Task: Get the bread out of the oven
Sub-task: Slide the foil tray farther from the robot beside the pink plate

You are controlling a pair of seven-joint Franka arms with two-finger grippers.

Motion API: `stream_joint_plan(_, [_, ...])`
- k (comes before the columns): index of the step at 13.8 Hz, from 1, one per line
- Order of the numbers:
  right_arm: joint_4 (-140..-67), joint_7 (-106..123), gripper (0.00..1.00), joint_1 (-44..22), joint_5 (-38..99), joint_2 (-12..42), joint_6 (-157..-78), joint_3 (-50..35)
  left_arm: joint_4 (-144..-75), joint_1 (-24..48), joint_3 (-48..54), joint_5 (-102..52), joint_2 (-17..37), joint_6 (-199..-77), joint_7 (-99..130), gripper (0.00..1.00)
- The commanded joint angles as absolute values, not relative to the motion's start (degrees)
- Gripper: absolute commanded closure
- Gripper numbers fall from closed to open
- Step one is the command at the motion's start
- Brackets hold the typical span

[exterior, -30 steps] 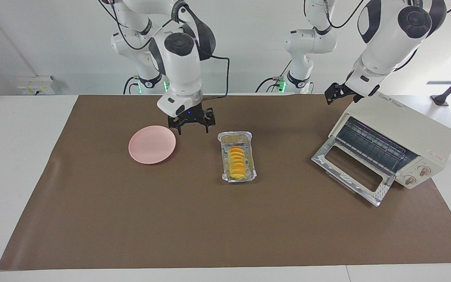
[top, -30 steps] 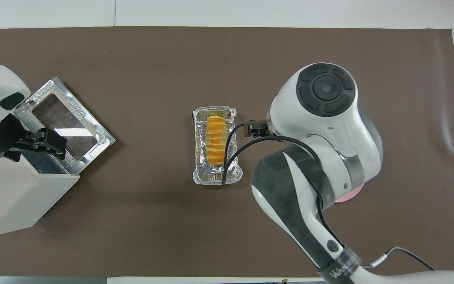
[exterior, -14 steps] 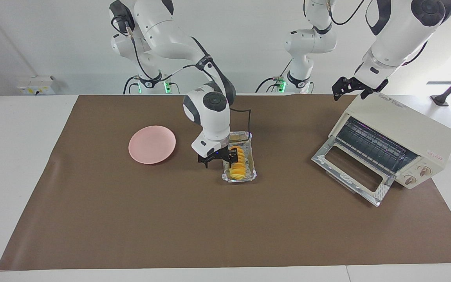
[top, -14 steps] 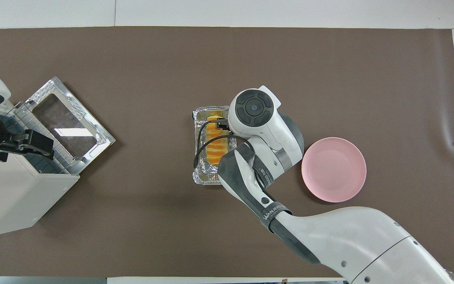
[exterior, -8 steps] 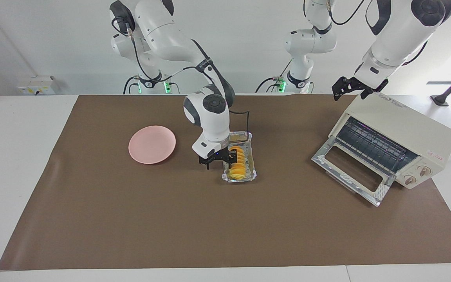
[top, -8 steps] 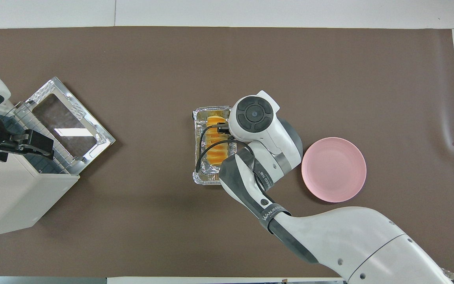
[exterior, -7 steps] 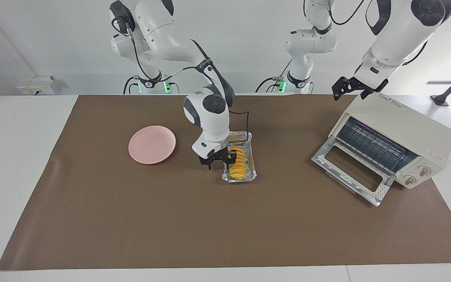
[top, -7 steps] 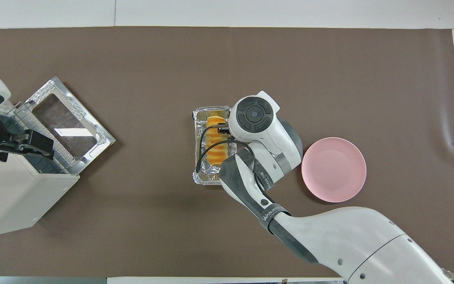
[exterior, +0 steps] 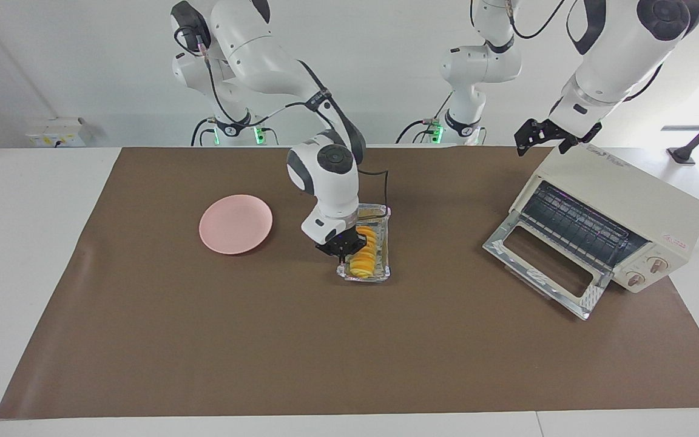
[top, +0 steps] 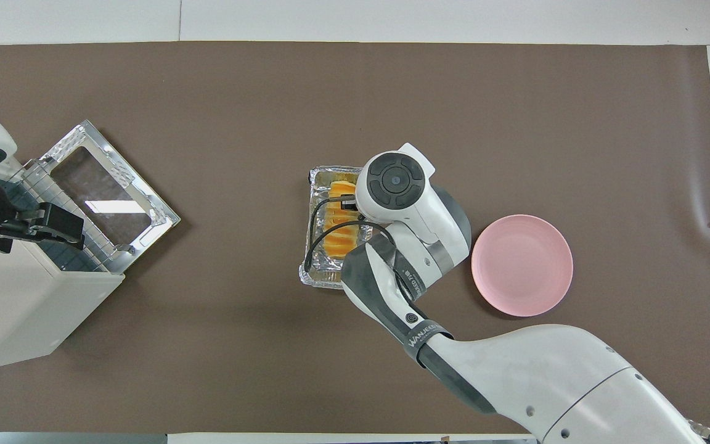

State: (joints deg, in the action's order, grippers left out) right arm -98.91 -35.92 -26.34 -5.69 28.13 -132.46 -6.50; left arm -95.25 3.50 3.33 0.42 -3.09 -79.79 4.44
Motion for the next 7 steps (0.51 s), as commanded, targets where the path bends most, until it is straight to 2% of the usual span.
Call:
stream_joint_plan(1, [-97.6,-34.7,1.0,-25.7,-6.3,27.4,-131.8,-6.8,-95.4,3.0,3.6,0.1,-4.0,-79.3,4.3,0.0])
stream_joint_plan(5, [-81.7,-33.2,1.0,-22.8,-5.9,32.1,-115.9,-6.8,-95.4,3.0,3.6,0.1,-4.0,-79.3,4.3,0.0])
stream_joint_plan(7, [-74.7,-30.0,1.0,-19.4,-5.6,34.4,-111.4,-6.9,-95.4,3.0,3.6,0.1,-4.0,-79.3,4.3,0.0])
